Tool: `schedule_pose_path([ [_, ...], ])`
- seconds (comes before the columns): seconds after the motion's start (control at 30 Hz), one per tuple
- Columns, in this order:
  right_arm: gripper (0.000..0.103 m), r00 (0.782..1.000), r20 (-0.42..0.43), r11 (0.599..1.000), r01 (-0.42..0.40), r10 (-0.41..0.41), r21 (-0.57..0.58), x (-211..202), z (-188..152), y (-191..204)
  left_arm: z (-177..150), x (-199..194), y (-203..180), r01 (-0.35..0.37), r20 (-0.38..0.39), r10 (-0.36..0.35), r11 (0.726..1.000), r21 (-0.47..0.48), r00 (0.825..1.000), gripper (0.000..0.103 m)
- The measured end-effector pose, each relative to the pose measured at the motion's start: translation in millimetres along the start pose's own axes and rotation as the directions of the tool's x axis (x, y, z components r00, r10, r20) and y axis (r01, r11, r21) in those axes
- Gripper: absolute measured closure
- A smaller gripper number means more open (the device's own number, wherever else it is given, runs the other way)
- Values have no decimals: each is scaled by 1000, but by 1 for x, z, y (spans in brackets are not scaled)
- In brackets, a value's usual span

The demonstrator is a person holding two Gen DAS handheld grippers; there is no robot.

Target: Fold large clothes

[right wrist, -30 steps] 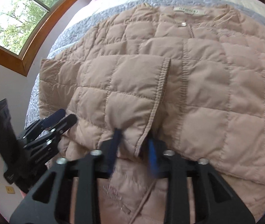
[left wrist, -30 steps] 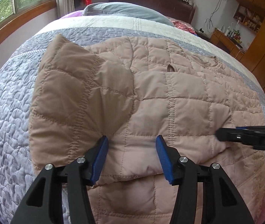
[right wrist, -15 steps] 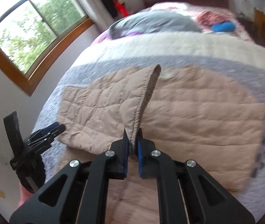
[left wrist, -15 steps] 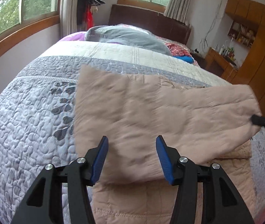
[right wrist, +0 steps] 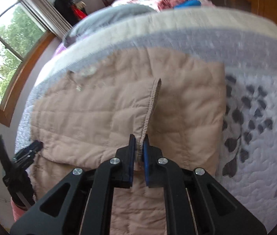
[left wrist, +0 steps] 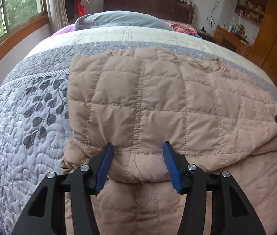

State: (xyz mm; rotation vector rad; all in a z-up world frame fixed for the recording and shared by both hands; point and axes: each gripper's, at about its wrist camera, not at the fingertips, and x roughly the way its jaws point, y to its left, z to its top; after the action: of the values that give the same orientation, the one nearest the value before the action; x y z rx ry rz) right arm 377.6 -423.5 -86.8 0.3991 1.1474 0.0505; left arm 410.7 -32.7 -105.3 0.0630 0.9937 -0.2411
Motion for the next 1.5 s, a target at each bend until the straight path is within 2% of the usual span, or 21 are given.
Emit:
schedule_pose_path([
  [0.13,95,1000,-6,999,-29,29,26,20,-4,-8,-1,4,-2,-3,-10,3,1000,8,1000,50],
  [0.3,96,1000,9,1000,7,-7,7,20,-6,0,0,9,-4,-21,-13,21,1000,14,1000,49],
  [0.33,96,1000,18,1000,19,-19,9,17,-7,3,1,9,-3,-24,-15,24,1000,15,1000,49],
  [0.4,83,995,57,997,77,-77,2,1,-11,4,4,2,0,-22,-19,22,1000,-4,1000,49],
  [0.43,79,986,113,992,128,-126,-14,-15,-15,10,5,-2,1,-24,-18,24,1000,-13,1000,51],
  [0.47,78,977,154,988,151,-145,-31,-28,-18,17,6,-11,2,-25,-5,25,999,-24,1000,51],
  [0.53,78,975,186,990,131,-120,-48,-44,-20,28,8,-32,-4,-9,50,11,1000,-26,999,51],
  [0.57,78,979,187,994,93,-80,-64,-50,-21,39,9,-39,-10,-1,64,2,1000,-19,998,51],
  [0.67,78,987,152,987,71,-50,-141,-43,-24,75,13,-45,-35,42,60,-42,999,10,997,51],
  [0.77,78,995,91,982,62,-47,-181,-18,-29,95,12,-35,-57,41,36,-42,998,41,998,51],
  [0.9,79,997,25,982,75,-71,-173,21,-32,98,5,-4,-62,44,-38,-42,998,36,998,51],
  [0.97,82,996,-3,983,84,-85,-164,40,-33,94,1,1,-65,32,-36,-30,998,55,999,49],
  [1.03,82,996,3,981,88,-89,-174,52,-36,93,-5,4,-67,17,-20,-15,997,77,1000,48],
  [1.1,82,993,22,971,117,-115,-209,54,-40,99,-9,6,-74,-23,2,23,993,114,1000,48],
  [1.17,82,992,10,970,121,-122,-209,54,-38,101,-9,5,-77,-34,2,34,992,119,999,48],
  [1.27,78,997,3,978,75,-76,-194,42,-31,104,1,-3,-73,5,-27,-2,996,91,1000,50],
  [1.37,78,998,55,981,35,-25,-189,18,-16,109,19,-17,-71,29,9,-29,997,75,1000,50],
  [1.43,76,998,64,986,26,-16,-166,15,-1,110,35,-20,-71,36,22,-38,997,61,999,50],
  [1.5,76,998,60,987,35,-26,-154,21,13,110,51,-11,-73,55,-3,-55,997,53,998,50],
])
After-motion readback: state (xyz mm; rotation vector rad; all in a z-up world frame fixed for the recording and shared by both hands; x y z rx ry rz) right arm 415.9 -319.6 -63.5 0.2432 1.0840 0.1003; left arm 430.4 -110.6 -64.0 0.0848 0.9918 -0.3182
